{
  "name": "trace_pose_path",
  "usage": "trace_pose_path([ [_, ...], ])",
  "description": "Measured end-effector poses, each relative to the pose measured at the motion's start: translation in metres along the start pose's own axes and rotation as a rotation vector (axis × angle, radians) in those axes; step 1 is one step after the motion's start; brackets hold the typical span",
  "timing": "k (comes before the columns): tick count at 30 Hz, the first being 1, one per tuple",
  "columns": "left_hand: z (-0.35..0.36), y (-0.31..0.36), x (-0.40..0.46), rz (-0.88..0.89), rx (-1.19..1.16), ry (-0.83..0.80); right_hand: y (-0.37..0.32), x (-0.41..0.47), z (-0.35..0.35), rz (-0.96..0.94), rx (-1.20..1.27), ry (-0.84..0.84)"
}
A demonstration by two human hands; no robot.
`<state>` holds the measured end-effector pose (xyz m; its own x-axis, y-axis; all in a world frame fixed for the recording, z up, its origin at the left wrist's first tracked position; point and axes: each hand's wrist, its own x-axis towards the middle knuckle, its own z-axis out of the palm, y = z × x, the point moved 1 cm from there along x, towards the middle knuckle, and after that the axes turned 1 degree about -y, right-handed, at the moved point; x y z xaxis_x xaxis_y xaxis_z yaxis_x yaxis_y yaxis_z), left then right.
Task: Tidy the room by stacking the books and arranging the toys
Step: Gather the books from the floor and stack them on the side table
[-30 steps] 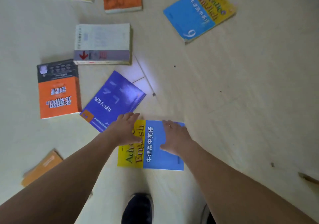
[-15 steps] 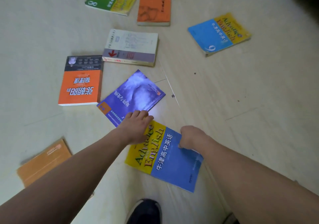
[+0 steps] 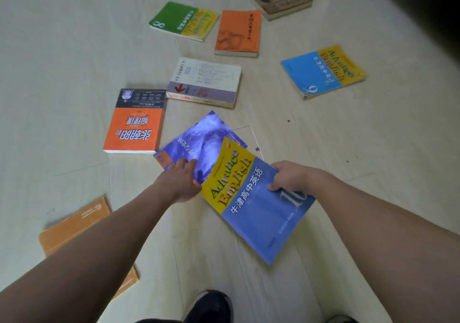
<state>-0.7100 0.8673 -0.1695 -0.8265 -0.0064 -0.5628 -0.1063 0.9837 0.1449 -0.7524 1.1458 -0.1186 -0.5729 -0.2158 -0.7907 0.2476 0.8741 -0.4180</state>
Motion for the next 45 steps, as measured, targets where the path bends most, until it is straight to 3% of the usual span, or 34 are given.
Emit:
trace_pose_path([
  [3, -0.008, 0.0, 0.008, -0.049, -0.037, -0.02, 0.001, 0.001, -0.016, 0.015, 0.066, 0.067],
  [9, -0.012, 0.031, 0.013, -0.028, -0.018, -0.057, 0.014, 0.003, -0.046, 0.093, 0.256, 0.012],
  [15, -0.043, 0.086, 0.043, -0.018, 0.001, -0.087, 0.039, 0.019, -0.094, 0.098, 0.52, 0.258],
  [21, -0.121, 0.202, 0.079, 0.033, 0.103, -0.038, 0.087, 0.005, -0.134, 0.138, 0.81, 0.432],
  [26, -0.178, 0.318, 0.075, 0.152, 0.233, 0.041, 0.142, -0.061, -0.188, 0.167, 0.953, 0.514],
  [32, -0.209, 0.394, 0.091, 0.271, 0.423, 0.012, 0.199, -0.077, -0.235, 0.174, 1.114, 0.674],
  [37, -0.244, 0.415, 0.151, 0.235, 0.45, -0.019, 0.222, -0.042, -0.246, 0.248, 1.29, 0.771],
  [45, -0.216, 0.389, 0.274, 0.188, 0.214, -0.076, 0.211, 0.058, -0.255, 0.27, 1.569, 0.676],
])
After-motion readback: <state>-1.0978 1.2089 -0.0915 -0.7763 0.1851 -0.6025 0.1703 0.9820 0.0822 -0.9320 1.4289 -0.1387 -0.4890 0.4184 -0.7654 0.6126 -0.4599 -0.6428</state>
